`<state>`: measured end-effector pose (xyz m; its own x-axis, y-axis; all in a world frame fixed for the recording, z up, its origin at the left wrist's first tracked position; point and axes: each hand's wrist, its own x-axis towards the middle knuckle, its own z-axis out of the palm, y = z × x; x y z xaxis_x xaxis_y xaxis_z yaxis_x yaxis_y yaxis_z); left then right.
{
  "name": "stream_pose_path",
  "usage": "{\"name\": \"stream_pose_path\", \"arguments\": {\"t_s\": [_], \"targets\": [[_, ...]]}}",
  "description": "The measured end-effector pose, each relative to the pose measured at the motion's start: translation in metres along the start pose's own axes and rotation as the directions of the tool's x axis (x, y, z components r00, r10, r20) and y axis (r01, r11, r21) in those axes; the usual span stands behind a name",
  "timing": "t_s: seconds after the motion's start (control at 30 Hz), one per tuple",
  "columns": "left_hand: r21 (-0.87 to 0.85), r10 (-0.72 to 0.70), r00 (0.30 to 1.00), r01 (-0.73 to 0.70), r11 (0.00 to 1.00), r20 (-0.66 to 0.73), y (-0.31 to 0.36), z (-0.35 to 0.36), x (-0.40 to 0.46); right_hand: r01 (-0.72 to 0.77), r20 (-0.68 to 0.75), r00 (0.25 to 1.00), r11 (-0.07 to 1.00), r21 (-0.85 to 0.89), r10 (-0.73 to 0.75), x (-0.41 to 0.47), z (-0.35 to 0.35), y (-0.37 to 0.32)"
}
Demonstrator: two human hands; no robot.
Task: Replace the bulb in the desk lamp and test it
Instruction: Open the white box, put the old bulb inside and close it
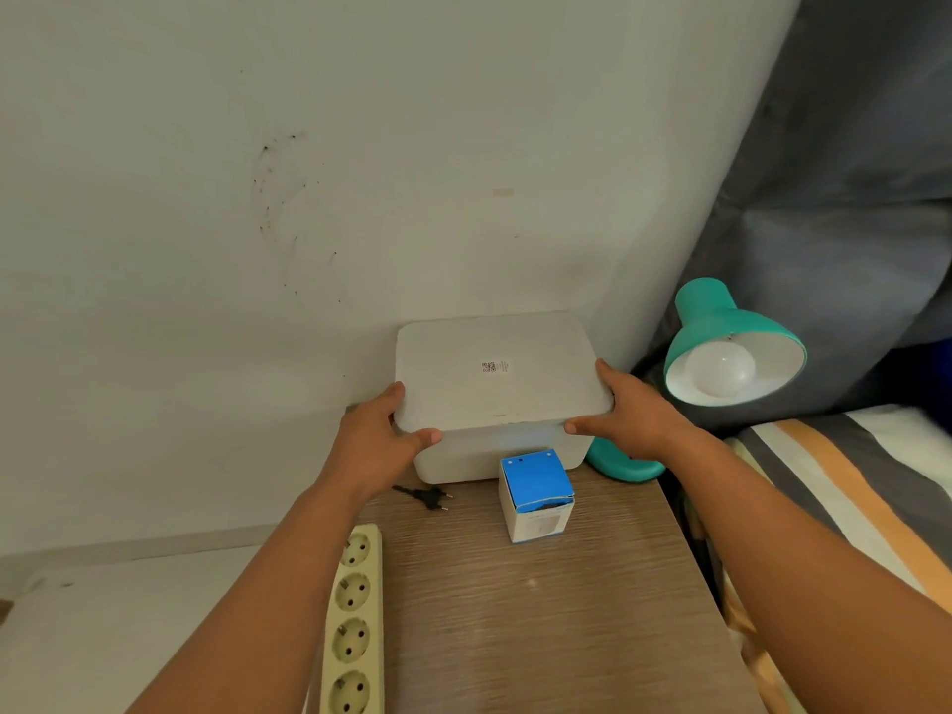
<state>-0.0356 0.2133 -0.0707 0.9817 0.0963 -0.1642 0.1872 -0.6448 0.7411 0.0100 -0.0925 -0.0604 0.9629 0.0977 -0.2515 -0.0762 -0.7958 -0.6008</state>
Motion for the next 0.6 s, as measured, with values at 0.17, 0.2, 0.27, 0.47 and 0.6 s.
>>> {"name": "stream_pose_path", "arguments": {"t_s": [0.17,0.2,0.27,0.47,0.6], "targets": [[-0.008,-0.005,1.000,0.005,1.000,0.016,0.004,0.002,-0.002,-0.027,0.024,0.999,1.000,0.006,0.026,-0.003,0.002,-0.002],[-0.001,-0.003,1.000,0.003,1.000,0.019,0.006,0.002,-0.005,-0.026,0.011,1.000,1.000,-0.008,0.026,-0.005,0.005,-0.002],[0.005,0.017,1.000,-0.017,1.000,0.017,0.008,0.001,-0.014,-0.005,-0.100,0.995,0.994,-0.111,-0.006,-0.011,0.014,0.000],[-0.018,-0.065,0.995,0.063,0.998,-0.080,-0.025,-0.002,-0.069,0.212,-0.470,0.849,0.970,-0.120,-0.243,-0.061,0.046,-0.015],[-0.089,-0.130,0.985,0.120,0.989,-0.117,-0.060,0.013,-0.127,0.360,-0.324,0.880,0.933,-0.022,-0.347,-0.089,0.077,-0.046]]}}
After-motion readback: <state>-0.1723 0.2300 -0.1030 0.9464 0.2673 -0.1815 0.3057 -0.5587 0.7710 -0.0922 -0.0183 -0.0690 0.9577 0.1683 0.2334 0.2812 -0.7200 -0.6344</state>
